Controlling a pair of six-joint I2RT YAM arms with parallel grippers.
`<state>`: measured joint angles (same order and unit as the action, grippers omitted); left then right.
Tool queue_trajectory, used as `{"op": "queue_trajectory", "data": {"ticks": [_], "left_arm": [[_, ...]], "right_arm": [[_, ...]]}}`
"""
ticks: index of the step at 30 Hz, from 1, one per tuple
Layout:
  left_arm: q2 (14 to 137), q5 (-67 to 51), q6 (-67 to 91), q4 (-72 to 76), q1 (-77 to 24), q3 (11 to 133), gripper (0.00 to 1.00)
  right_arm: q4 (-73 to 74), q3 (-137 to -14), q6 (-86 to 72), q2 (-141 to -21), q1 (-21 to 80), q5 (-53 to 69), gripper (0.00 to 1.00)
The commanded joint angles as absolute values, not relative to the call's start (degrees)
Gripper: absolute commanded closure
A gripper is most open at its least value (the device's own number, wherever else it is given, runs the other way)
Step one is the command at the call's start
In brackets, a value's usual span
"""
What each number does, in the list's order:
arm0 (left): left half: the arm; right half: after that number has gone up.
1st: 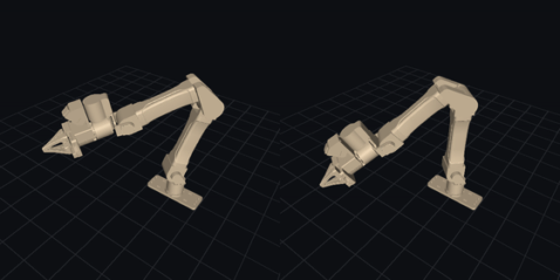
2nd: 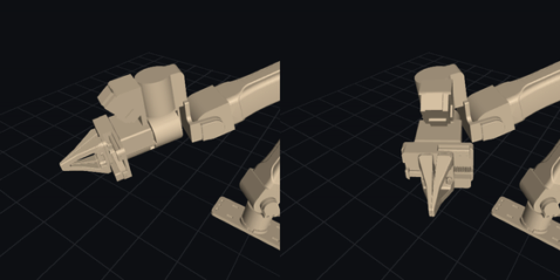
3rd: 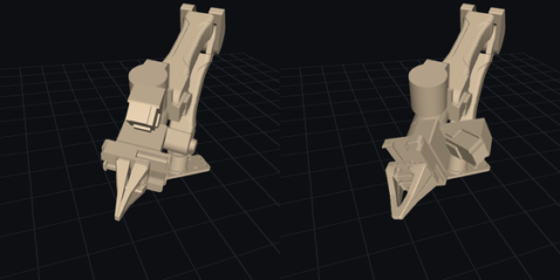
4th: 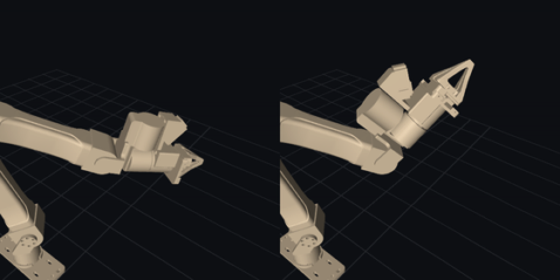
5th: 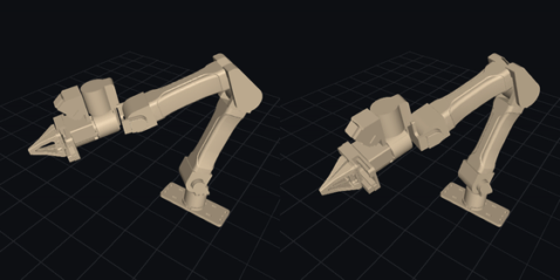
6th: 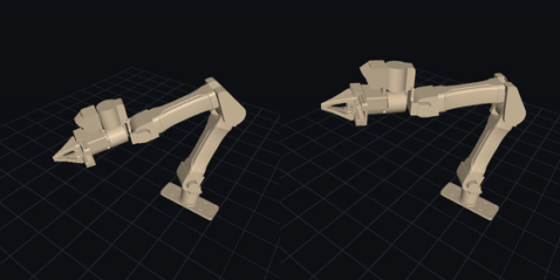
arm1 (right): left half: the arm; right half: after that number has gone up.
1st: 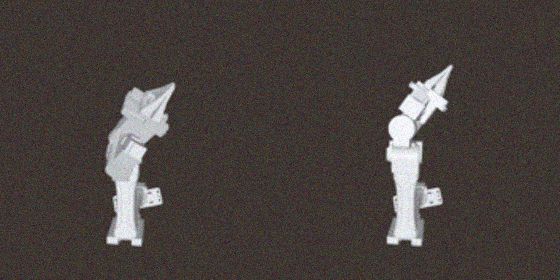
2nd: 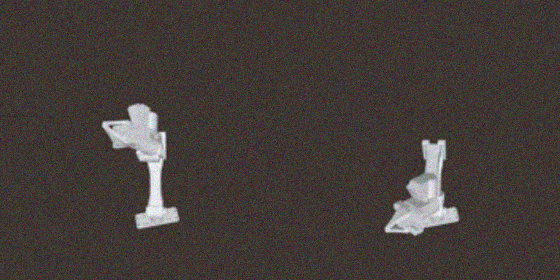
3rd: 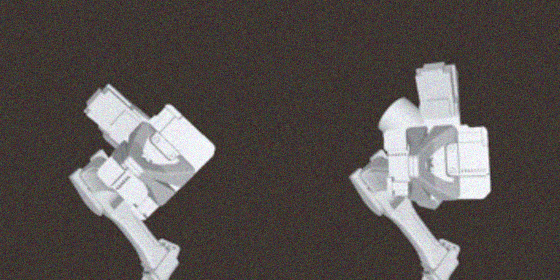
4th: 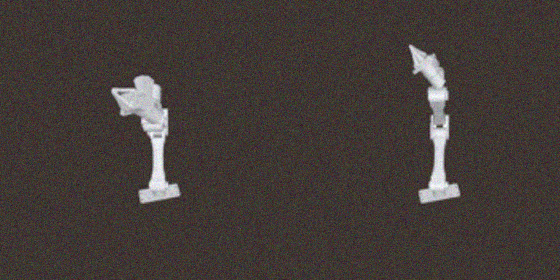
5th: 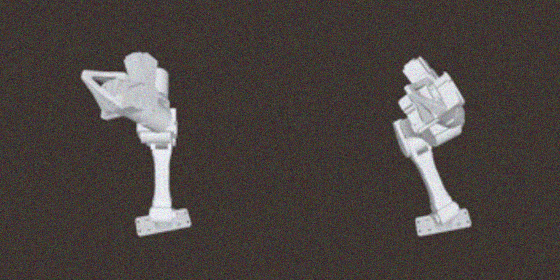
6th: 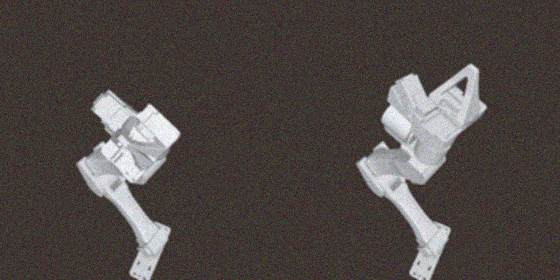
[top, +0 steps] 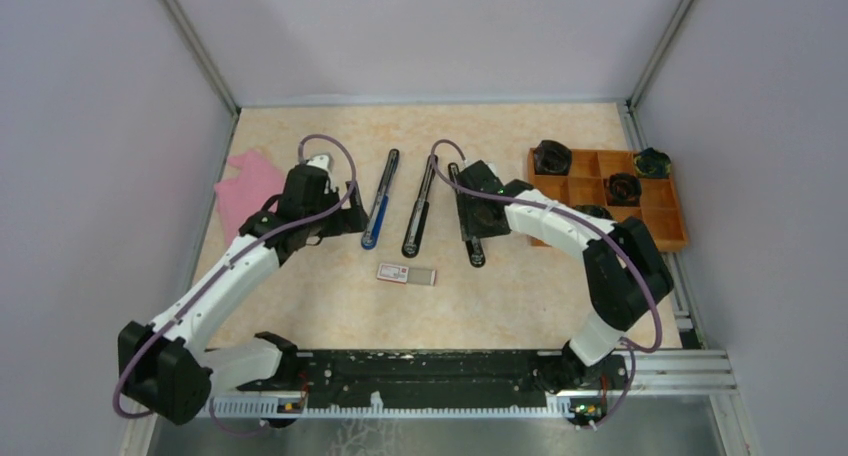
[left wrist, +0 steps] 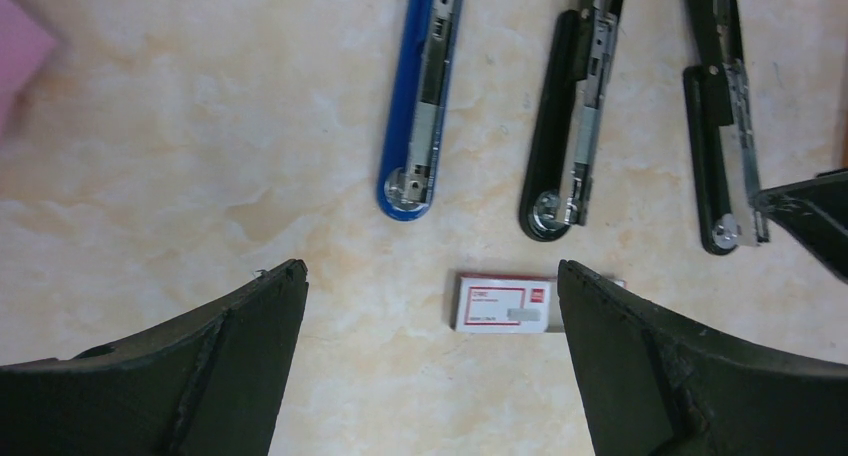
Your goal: Load the staples into the stapler
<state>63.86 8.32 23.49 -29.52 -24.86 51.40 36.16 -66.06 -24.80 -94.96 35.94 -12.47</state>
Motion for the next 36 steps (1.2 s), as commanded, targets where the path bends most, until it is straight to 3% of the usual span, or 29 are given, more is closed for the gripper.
{"op": "queue_trajectory", "data": {"ticks": [1, 6, 12, 26, 36], "left_arm": [[67.1, -2.4, 29.0, -23.3, -24.6, 53.0, 0.00], [71.9, -9.6, 32.6, -18.0, -24.7, 53.7, 0.00], [79.1, -18.3, 36.9, -11.6, -25.8, 54.9, 0.03], [91.8, -21.1, 49.7, 4.4, -31.8, 57.0, 0.15], [101.7, -19.7, 57.5, 12.9, -35.5, 60.0, 0.16]], "right_arm": [[22.1, -59.3, -17.3, -88.0, 36.2, -7.3, 0.39], [15.9, -54.9, -14.8, -87.3, 36.4, -7.5, 0.41], [11.3, -50.3, -14.2, -87.4, 37.3, -8.2, 0.51], [10.9, -41.7, -17.4, -79.1, 41.7, -10.9, 0.94], [10.0, -34.5, -21.9, -71.4, 42.9, -11.6, 0.98]]}}
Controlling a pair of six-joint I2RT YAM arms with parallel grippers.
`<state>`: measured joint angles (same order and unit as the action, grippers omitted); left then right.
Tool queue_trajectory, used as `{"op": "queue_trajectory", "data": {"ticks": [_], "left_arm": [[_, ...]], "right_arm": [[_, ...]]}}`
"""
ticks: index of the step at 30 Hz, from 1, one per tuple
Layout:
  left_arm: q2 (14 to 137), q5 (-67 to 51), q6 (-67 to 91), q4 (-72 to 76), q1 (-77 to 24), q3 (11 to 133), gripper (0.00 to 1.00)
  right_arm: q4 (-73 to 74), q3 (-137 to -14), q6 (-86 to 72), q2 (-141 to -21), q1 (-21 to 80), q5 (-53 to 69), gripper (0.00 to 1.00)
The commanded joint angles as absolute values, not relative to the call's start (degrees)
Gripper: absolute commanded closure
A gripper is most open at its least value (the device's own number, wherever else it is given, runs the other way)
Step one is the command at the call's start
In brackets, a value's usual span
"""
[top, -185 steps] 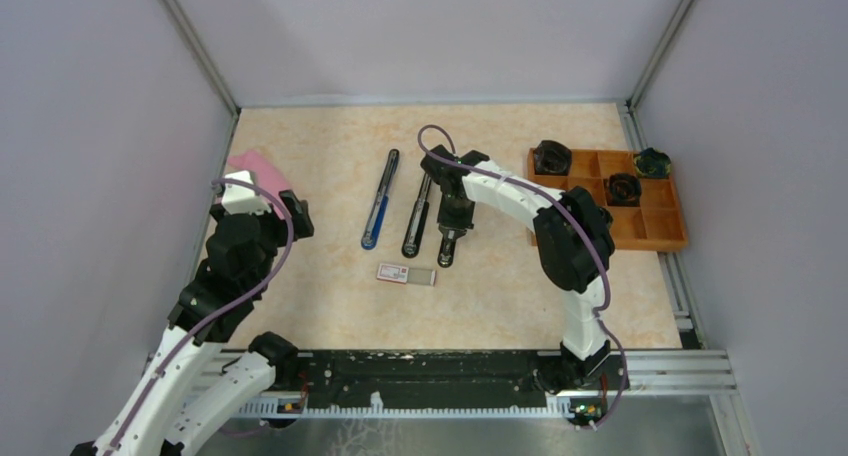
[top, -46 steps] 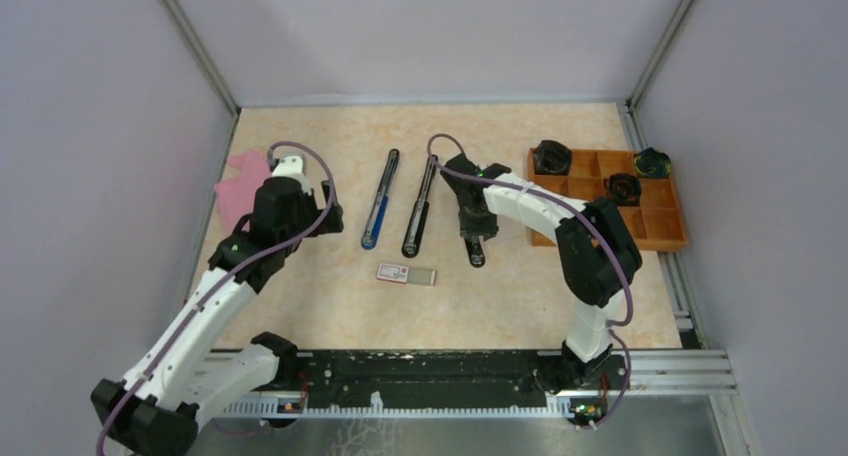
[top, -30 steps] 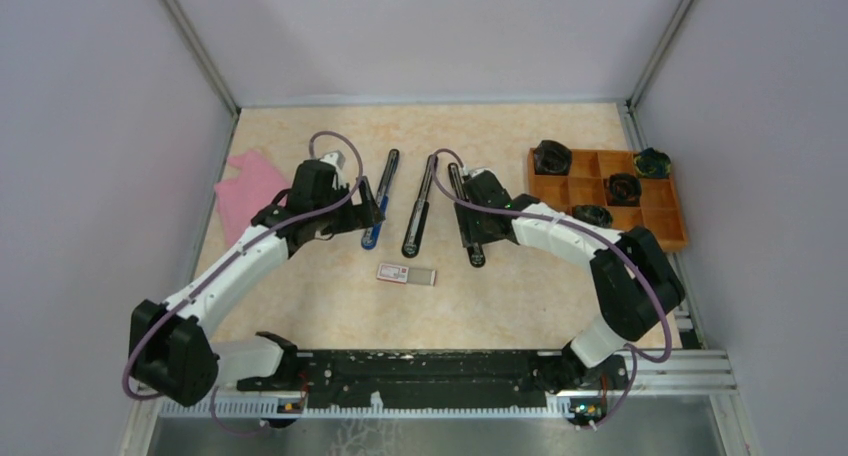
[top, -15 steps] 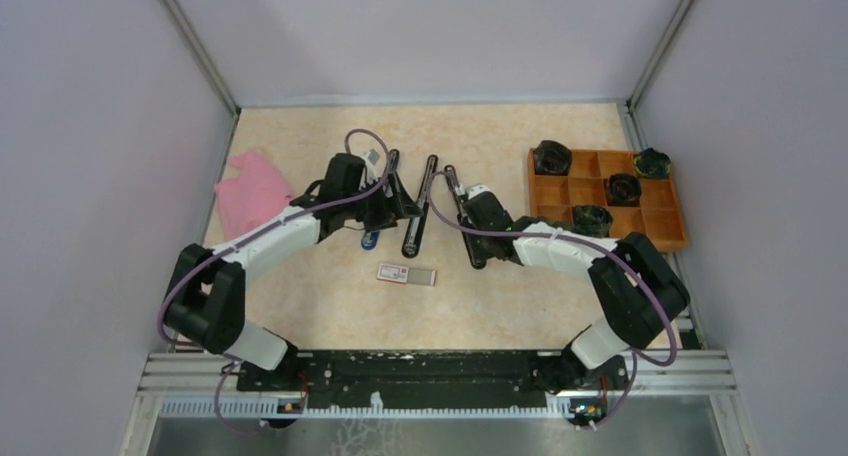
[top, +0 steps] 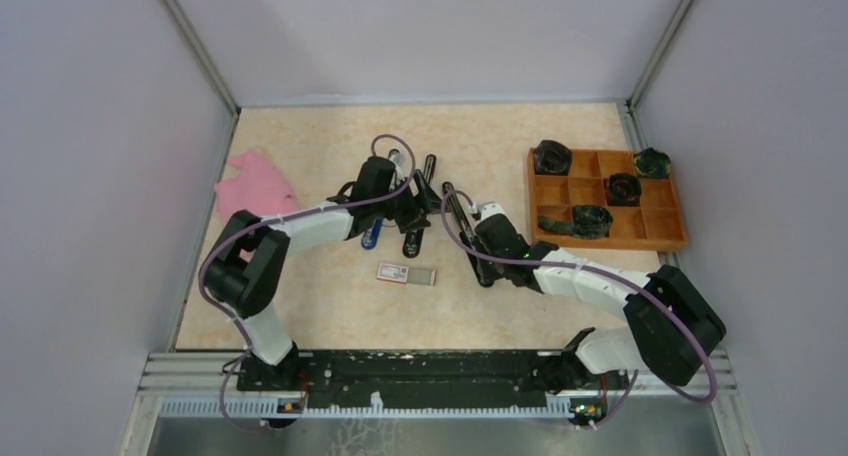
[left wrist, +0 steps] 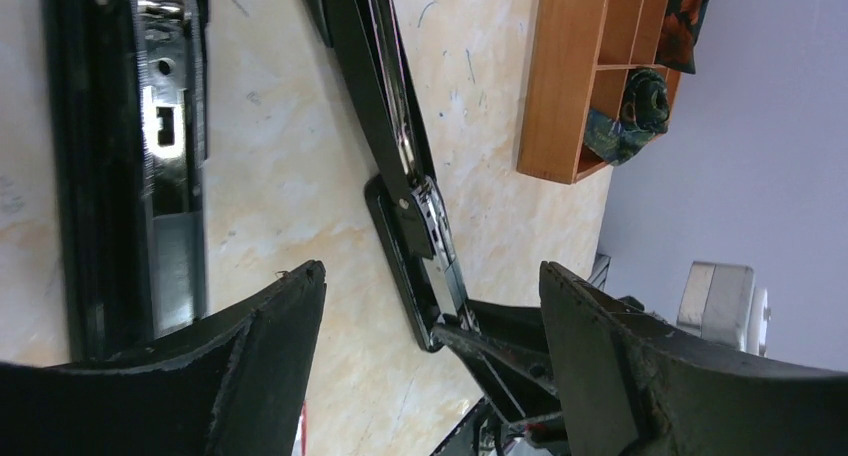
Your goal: Load the staples into the stapler
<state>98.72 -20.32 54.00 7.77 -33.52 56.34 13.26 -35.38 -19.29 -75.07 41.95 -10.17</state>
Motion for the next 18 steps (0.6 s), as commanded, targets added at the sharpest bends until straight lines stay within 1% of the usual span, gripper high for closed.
{"op": "queue_trajectory", "data": {"ticks": [1, 8, 18], "left_arm": [[102.6, -19.4, 57.9, 13.3, -36.0, 60.6, 0.16], [109.6, -17.4, 60.1, 13.0, -38.3, 65.0, 0.15], [114.9, -14.8, 62.2, 12.1, -38.8, 67.0, 0.16]], "right_arm": [[9.9, -34.0, -22.3, -71.0, 43.1, -11.6, 0.98], [8.5, -32.0, -24.1, -70.0, 43.6, -11.5, 0.99], [6.7, -31.3, -25.5, -69.8, 43.7, -10.3, 0.99]]}}
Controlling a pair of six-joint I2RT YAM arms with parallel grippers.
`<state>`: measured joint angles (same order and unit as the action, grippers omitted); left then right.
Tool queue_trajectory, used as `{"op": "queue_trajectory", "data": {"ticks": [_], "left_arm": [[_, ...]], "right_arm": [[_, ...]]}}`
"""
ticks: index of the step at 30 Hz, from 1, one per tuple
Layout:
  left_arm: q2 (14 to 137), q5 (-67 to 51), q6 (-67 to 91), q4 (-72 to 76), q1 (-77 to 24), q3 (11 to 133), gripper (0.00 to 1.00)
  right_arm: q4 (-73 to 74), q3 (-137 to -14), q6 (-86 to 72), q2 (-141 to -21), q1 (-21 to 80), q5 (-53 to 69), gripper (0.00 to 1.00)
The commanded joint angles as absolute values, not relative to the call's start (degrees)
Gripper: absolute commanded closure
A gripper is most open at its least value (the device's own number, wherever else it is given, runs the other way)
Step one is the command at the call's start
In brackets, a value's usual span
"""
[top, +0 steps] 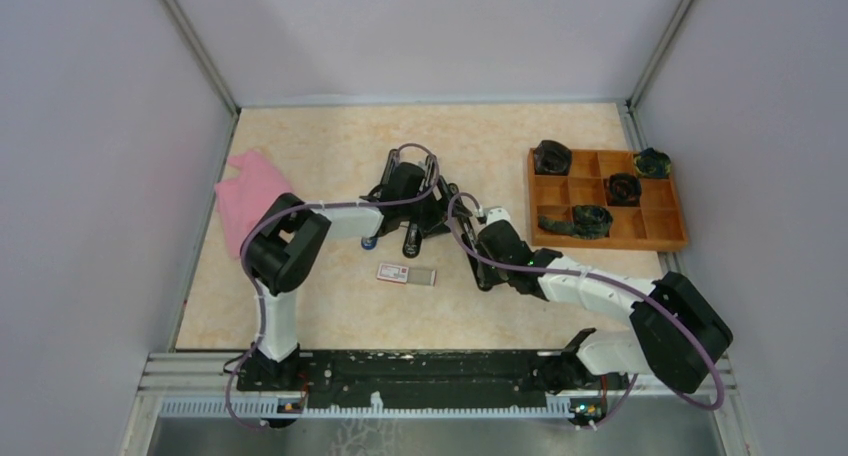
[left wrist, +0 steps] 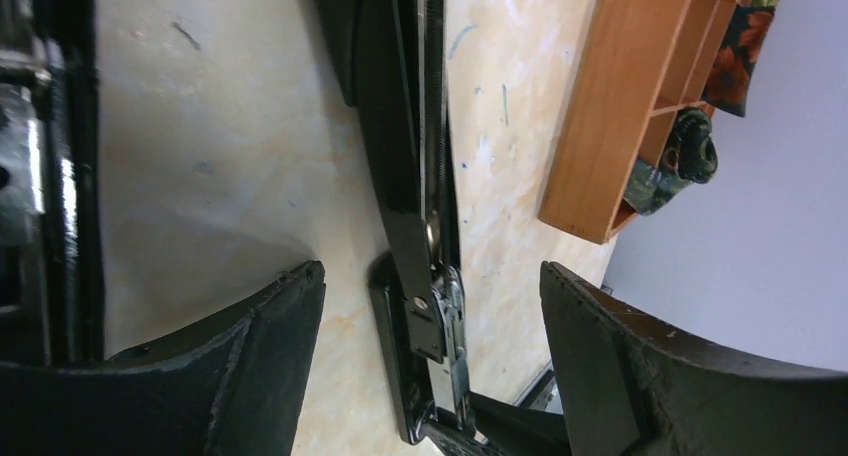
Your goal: Load the staples into the stapler
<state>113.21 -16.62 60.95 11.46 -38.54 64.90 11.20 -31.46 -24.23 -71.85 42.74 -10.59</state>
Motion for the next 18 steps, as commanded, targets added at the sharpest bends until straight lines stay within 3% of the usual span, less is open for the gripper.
{"op": "queue_trajectory", "data": {"ticks": [1, 18], "left_arm": [[115.2, -14.7, 62.3, 12.5, -38.8, 67.0, 0.17], [117.7, -16.0, 59.8, 24.9, -36.6, 68.5, 0.46]], "right_arm": [[6.5, -31.1, -25.5, -69.7, 43.6, -10.3, 1.00], [3.7, -29.8, -24.6, -70.2, 43.7, -8.7, 1.00]]}}
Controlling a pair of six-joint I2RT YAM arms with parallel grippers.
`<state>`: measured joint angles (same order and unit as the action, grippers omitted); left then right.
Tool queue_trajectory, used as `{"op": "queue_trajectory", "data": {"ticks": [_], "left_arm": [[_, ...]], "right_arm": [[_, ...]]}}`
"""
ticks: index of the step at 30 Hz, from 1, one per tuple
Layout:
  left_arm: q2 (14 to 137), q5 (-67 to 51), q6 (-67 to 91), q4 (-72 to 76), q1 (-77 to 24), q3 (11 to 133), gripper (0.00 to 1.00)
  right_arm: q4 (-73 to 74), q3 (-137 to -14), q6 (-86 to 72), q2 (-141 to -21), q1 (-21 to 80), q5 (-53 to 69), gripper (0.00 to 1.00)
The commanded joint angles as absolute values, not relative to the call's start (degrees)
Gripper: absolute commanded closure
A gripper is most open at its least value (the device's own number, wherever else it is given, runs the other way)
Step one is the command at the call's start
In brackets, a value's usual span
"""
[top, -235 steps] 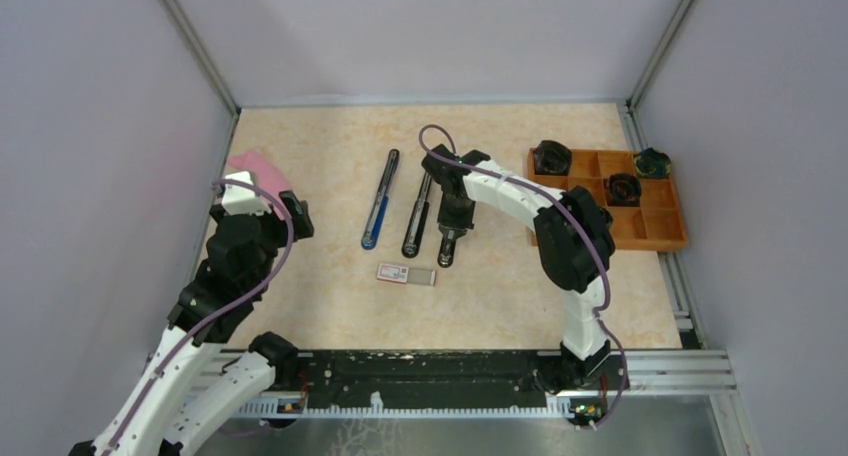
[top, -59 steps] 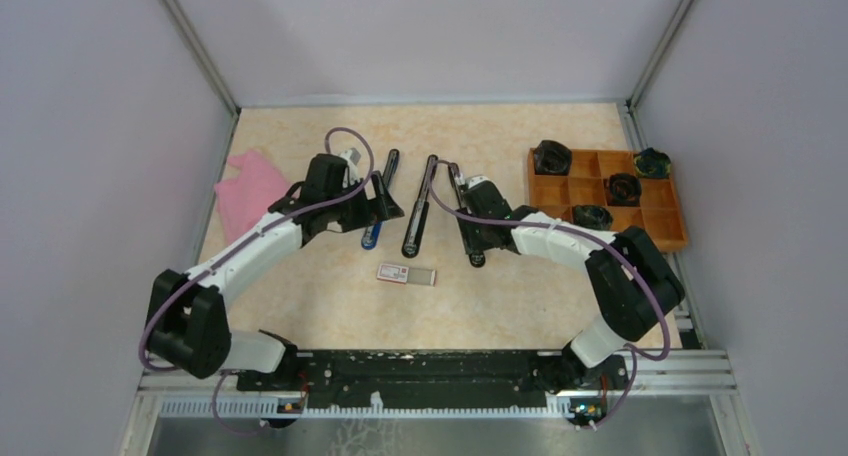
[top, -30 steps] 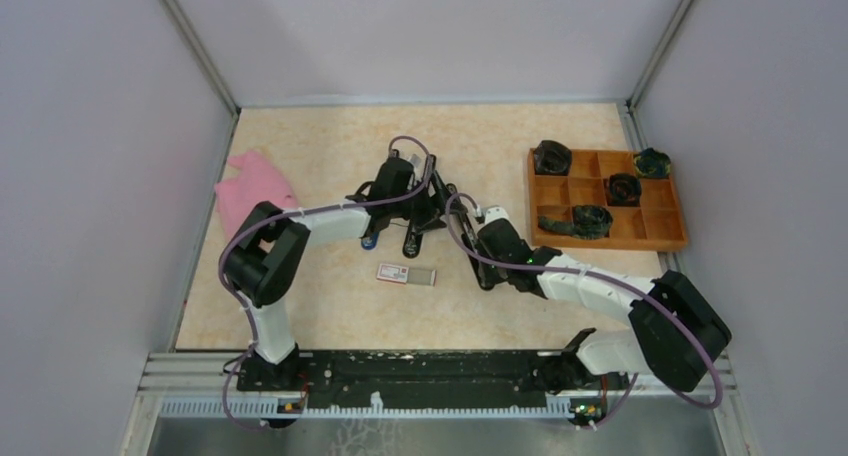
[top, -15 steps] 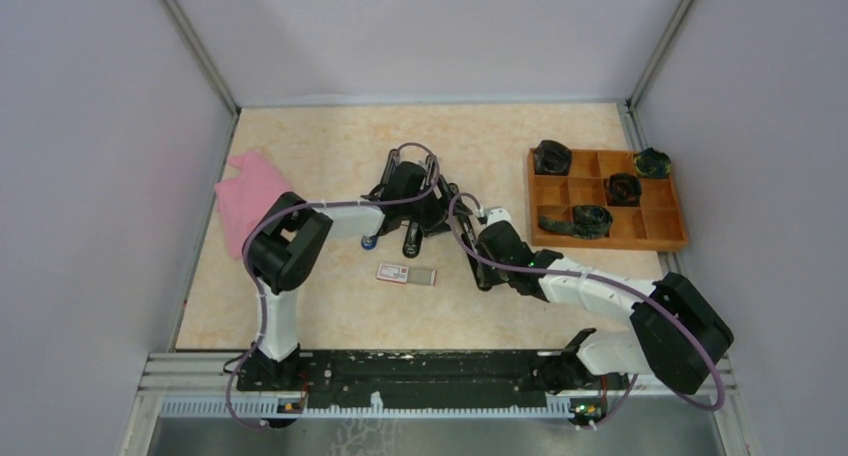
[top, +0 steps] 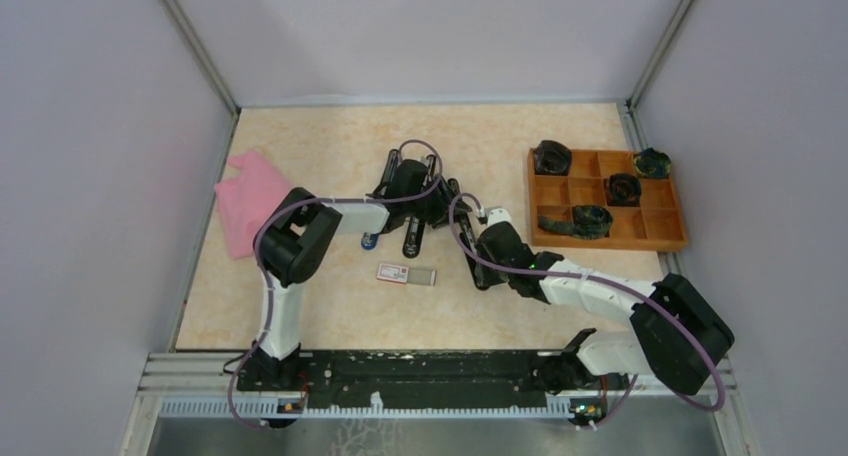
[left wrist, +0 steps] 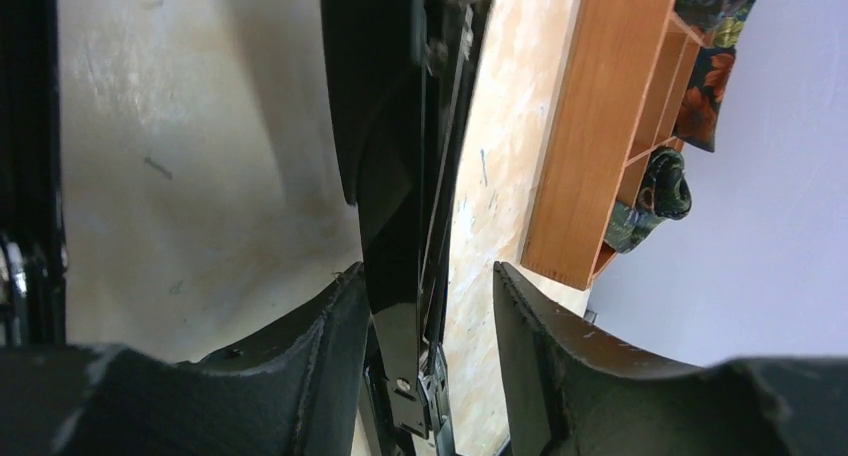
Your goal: Load the staples into the stapler
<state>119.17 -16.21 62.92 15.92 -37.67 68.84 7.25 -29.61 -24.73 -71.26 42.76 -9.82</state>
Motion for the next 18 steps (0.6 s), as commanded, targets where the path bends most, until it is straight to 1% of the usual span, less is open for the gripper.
{"op": "queue_trajectory", "data": {"ticks": [1, 6, 13, 18], "left_arm": [[117.0, -16.2, 57.9, 26.4, -36.3, 68.1, 0.48], [114.7, -16.9, 49.8, 31.7, -36.2, 67.6, 0.50], [113.3, -19.1, 44.4, 40.9, -36.2, 62.5, 0.52], [111.1, -17.7, 37.6, 41.7, -37.0, 59.9, 0.52]], "right_arm": [[4.0, -30.0, -24.5, -70.4, 43.7, -8.5, 1.00], [4.0, -30.0, -24.1, -70.9, 43.7, -8.7, 1.00], [2.9, -31.1, -23.1, -72.5, 43.7, -9.3, 1.00], [1.0, -31.6, -21.3, -73.1, 43.7, -11.5, 1.00]]}}
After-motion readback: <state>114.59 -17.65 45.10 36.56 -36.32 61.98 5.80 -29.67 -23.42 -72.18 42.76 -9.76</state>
